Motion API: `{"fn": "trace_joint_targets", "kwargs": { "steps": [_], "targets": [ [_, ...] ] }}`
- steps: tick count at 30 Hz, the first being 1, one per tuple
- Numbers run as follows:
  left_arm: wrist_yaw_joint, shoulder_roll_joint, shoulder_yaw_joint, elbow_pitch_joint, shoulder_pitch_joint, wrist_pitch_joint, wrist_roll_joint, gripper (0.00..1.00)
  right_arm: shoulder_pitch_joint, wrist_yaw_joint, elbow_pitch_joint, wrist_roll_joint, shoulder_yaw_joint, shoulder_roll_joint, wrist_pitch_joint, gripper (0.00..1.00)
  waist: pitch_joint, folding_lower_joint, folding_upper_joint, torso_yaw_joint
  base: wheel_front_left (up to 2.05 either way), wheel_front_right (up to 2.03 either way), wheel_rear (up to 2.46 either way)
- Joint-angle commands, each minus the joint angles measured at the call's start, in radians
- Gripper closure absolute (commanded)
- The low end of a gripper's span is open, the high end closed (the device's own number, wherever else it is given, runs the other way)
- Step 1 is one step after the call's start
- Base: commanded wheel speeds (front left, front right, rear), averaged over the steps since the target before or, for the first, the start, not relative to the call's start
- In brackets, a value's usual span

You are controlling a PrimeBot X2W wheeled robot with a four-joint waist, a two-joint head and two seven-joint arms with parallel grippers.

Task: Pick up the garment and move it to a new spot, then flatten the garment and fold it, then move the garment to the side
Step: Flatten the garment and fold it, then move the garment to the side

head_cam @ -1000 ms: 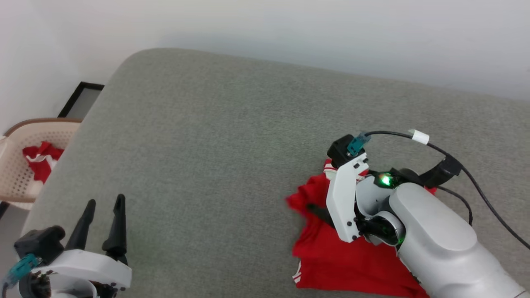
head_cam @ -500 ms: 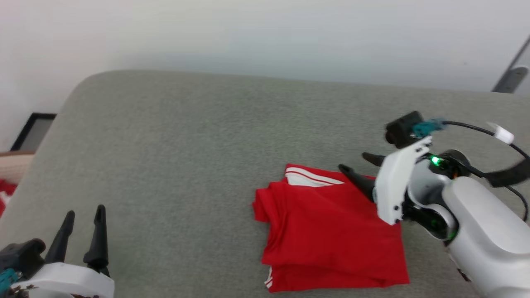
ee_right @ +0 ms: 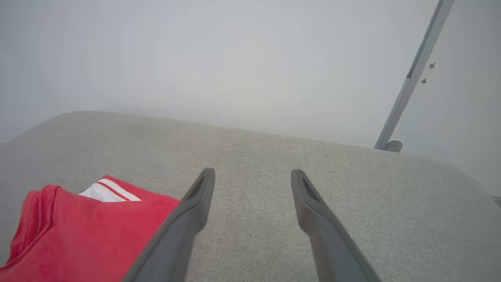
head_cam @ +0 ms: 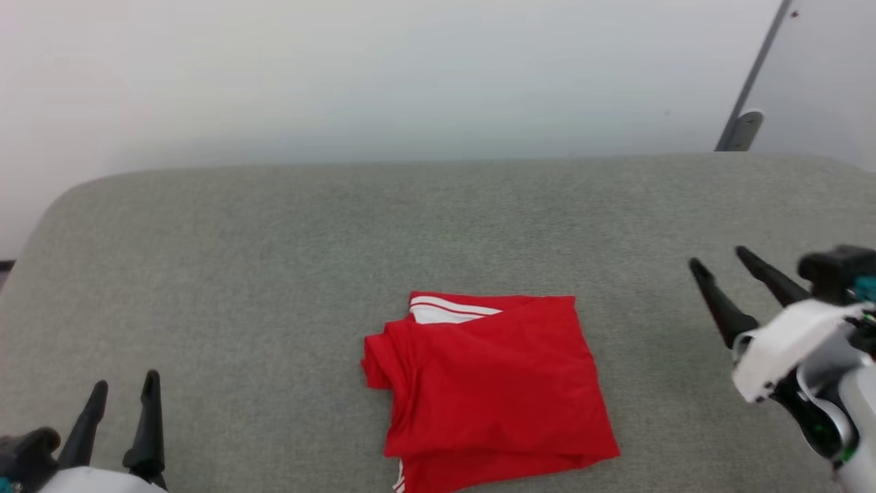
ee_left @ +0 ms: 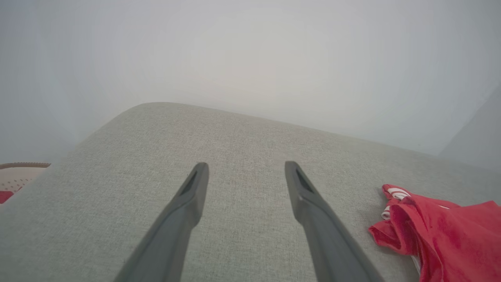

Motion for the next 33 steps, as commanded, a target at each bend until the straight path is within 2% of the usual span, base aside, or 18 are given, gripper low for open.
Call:
{"fn": "trace_joint_targets", "kwargs": {
  "steps": [1,8,19,25,33],
  "targets": [
    [0.004,0.001,0.006,-0.002,0.015,-0.005,-0.001,0.00,0.028,-0.002,-0.001,-0.009,-0.025,0.001,-0.031,0.00,-0.016,0.0000,0.0000,-0.023,0.00,0.00,0.00],
    [-0.003,-0.002,0.019,-0.009,0.039,-0.009,0.001,0.00,0.141,-0.002,0.007,-0.057,-0.132,0.017,-0.152,0.00,-0.025,0.0000,0.0000,-0.038,0.00,0.00,0.00],
    [-0.027,-0.012,0.057,0.002,0.068,-0.016,0.017,0.00,0.263,-0.002,-0.016,-0.123,-0.234,0.070,-0.216,0.00,-0.036,0.0000,0.0000,-0.045,0.00,0.00,0.00],
    [-0.087,-0.018,0.073,-0.003,0.085,-0.017,0.035,0.00,0.315,-0.002,-0.025,-0.130,-0.273,0.093,-0.222,0.00,-0.041,0.0000,0.0000,-0.041,0.00,0.00,0.00],
    [-0.138,-0.039,0.096,-0.014,0.090,-0.016,0.078,0.00,0.364,-0.002,-0.049,-0.149,-0.322,0.115,-0.229,0.00,-0.046,0.0000,0.0000,-0.032,0.00,0.00,0.00]
  ]
}}
